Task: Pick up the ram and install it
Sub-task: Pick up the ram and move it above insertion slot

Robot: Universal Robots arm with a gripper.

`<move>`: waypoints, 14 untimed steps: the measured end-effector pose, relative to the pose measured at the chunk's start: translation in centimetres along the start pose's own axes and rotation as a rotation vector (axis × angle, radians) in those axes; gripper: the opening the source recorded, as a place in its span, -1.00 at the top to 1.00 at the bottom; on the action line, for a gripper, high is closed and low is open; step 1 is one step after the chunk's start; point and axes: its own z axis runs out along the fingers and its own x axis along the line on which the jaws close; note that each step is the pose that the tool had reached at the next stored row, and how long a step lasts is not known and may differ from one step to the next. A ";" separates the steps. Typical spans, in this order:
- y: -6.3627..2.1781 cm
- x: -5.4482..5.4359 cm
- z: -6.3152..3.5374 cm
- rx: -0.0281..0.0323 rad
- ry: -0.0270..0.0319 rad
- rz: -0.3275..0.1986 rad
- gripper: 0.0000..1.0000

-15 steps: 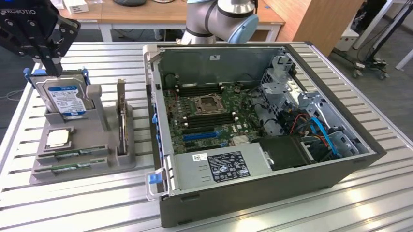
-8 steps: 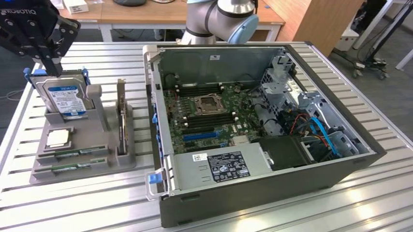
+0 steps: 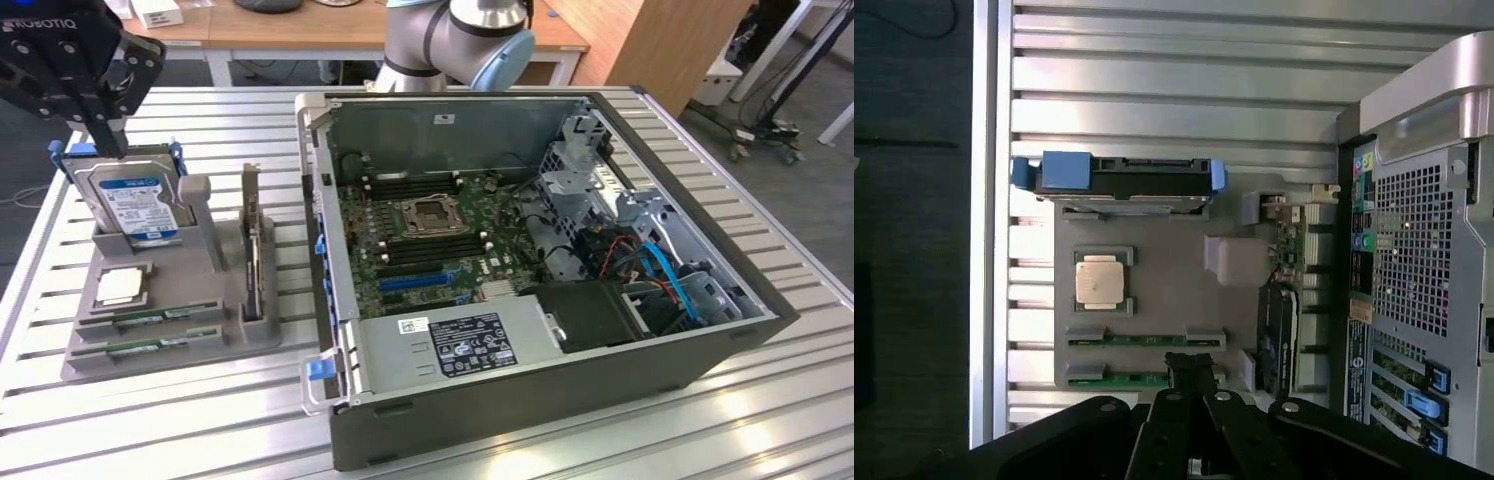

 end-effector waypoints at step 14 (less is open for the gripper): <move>0.00 0.0 0.06 -0.0056 0.0108 -0.239 0.80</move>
